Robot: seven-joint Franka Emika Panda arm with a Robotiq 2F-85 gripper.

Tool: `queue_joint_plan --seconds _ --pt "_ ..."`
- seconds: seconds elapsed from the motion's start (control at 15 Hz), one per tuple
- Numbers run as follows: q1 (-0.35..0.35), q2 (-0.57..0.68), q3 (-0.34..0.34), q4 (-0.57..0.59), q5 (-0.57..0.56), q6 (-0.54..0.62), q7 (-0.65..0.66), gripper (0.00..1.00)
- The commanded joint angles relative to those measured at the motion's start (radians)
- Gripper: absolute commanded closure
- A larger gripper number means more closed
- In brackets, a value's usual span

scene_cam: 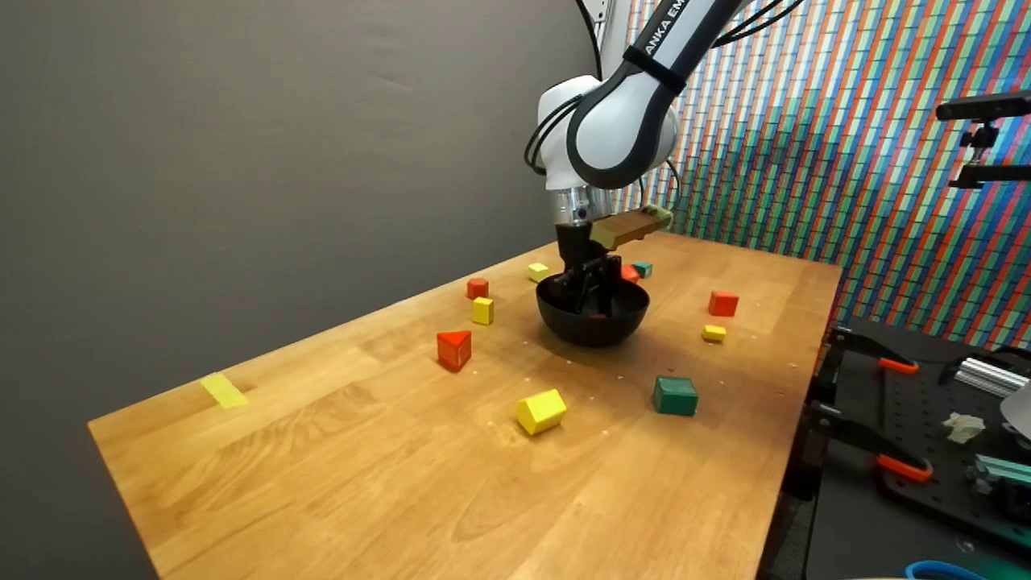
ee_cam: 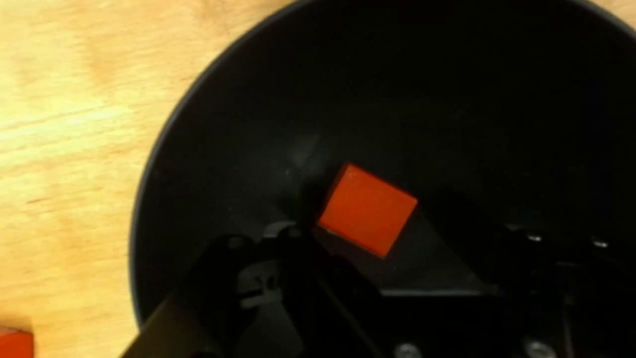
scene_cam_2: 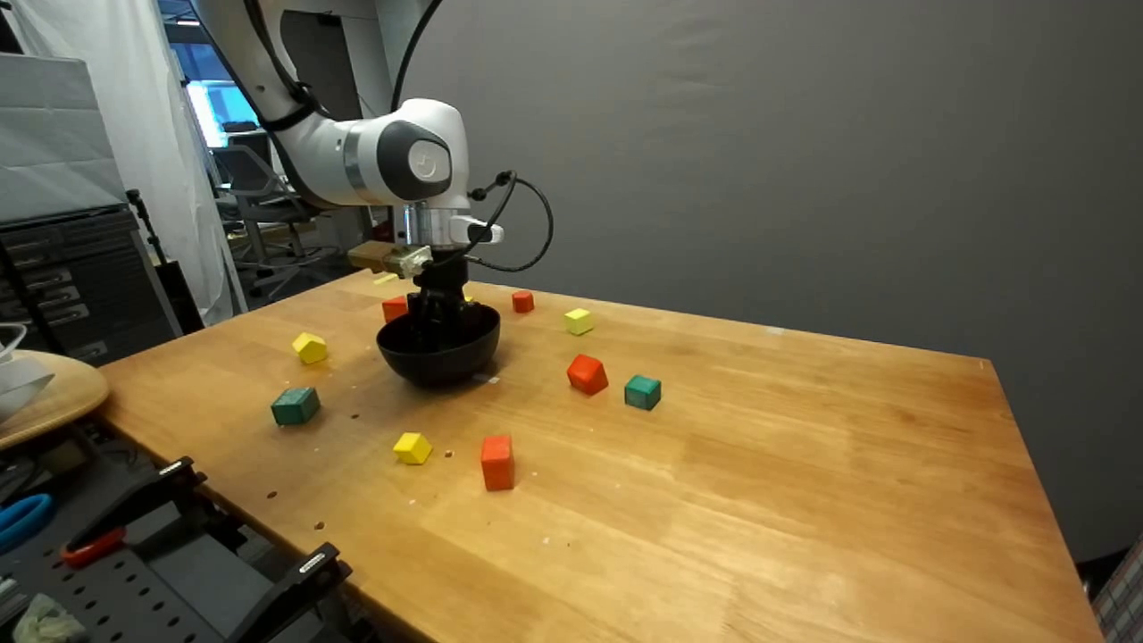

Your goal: Take the blocks out of the bowl and place them on the table

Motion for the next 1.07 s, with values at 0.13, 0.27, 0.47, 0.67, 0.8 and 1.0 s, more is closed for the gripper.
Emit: queue_joint_plan --seconds 0.13,0.27,0.47,0.67,0.8,1.0 --pt "0.002 -0.05 -0.009 -0.013 0.015 0.019 0.038 0.81" --pt "-0.012 -0.107 -0.008 -0.037 0.032 0.041 0.04 0.84" --pt "-0.041 -0.226 -0.024 -0.083 0.059 0.098 0.048 0.84" --pt "-0.075 -0.322 -0.071 -0.089 0.045 0.13 0.069 0.84" --pt "-0.099 -0.328 -0.103 -0.059 0.033 0.168 0.103 0.84" --pt "-0.116 -0.251 -0.133 0.002 0.034 0.231 0.187 0.83"
